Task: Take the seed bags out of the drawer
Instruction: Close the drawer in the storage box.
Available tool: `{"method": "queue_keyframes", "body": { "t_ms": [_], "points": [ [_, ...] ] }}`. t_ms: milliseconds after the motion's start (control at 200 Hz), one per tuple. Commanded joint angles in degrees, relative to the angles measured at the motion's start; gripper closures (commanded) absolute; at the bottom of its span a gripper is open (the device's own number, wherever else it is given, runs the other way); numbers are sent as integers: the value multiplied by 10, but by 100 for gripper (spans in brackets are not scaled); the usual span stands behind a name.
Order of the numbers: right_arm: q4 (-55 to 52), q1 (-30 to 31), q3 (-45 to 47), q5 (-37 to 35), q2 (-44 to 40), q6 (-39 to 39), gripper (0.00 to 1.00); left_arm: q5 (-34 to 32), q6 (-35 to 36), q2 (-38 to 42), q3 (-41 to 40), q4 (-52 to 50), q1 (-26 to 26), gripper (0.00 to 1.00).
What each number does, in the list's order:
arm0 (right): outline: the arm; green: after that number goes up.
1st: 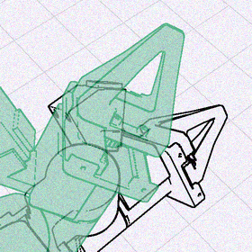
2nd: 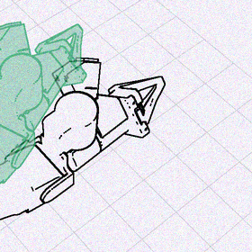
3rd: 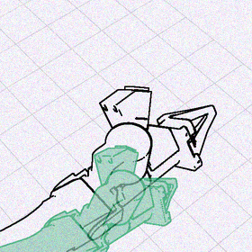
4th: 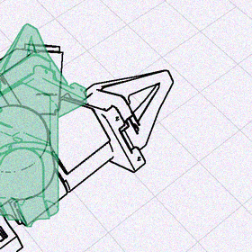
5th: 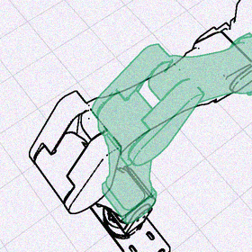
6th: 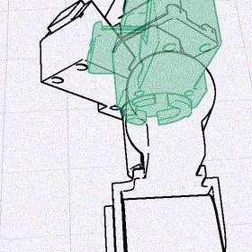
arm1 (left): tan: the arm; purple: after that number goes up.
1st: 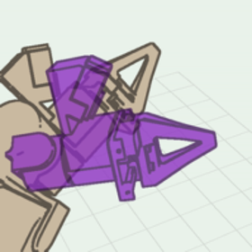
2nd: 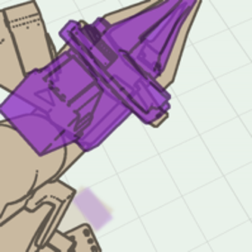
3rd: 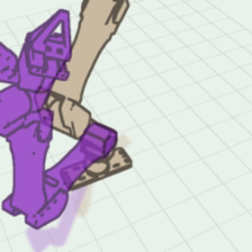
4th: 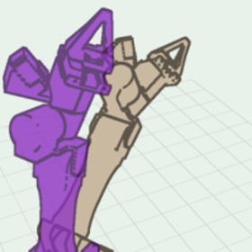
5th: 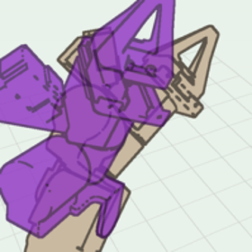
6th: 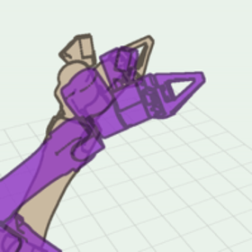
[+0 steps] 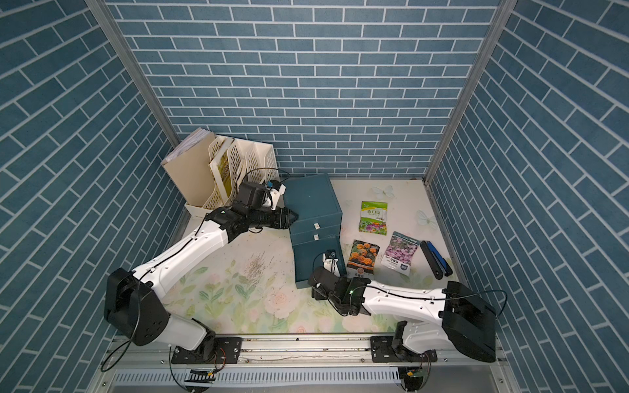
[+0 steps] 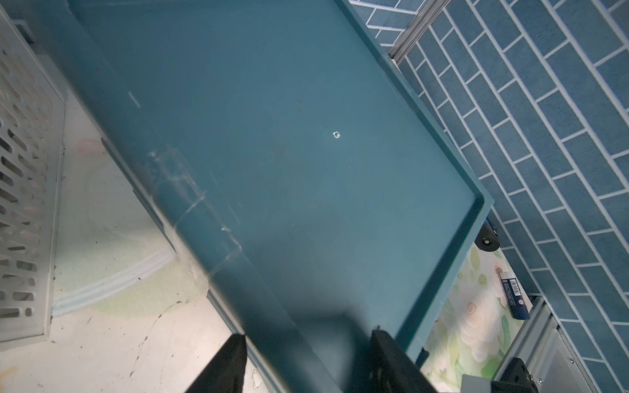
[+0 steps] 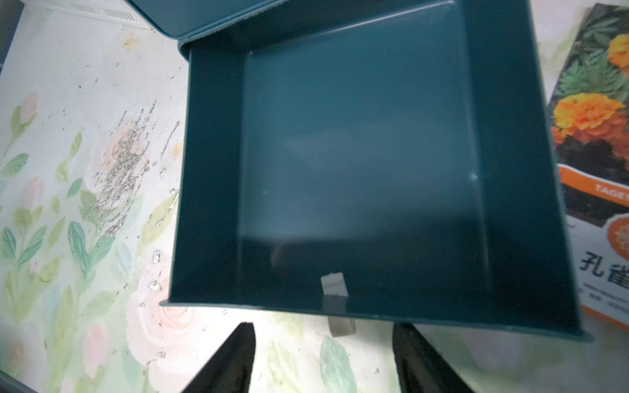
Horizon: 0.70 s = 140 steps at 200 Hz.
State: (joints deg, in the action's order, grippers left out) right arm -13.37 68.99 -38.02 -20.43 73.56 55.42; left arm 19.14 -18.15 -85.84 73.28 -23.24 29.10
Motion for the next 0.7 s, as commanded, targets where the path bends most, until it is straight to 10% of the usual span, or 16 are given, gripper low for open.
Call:
{"method": "queue_keyframes", "body": {
  "t_ms": [0,695],
  "points": [
    [19,-2,3,-19,3,-30,35,-7,22,-19,-15,-95,2,38],
    [82,-33,1,-26,53,-99,45,-2,23,-16,-16,-99,2,38]
  ]
}}
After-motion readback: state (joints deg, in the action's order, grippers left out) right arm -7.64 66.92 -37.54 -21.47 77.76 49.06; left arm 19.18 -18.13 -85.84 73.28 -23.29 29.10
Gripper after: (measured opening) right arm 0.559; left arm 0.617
